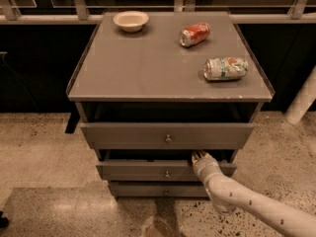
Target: Open middle drawer
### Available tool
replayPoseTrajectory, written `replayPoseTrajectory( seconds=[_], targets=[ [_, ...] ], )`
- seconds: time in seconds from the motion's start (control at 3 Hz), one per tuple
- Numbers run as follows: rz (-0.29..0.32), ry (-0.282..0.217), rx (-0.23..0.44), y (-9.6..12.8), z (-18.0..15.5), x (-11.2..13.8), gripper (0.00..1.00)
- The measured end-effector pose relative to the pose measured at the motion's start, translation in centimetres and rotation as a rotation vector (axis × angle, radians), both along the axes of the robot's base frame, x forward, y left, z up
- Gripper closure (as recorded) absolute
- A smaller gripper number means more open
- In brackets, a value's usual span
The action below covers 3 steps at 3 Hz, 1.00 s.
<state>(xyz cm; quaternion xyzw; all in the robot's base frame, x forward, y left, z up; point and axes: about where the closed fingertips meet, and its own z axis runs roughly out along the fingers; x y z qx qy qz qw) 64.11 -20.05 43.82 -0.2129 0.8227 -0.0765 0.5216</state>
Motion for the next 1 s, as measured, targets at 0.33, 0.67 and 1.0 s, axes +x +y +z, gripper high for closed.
replayPoseTrajectory(
  seconds=[0.33,0.67,1.0],
  targets=[
    [0.052,0.029,-0.031,1.08,-0.17,-0.73,1.00],
    [0.052,0.029,-0.031,1.08,0.17,-0.71,1.00],
    [0.067,0.057,-0.041,0.68,-0.01,-1.31,1.00]
  ],
)
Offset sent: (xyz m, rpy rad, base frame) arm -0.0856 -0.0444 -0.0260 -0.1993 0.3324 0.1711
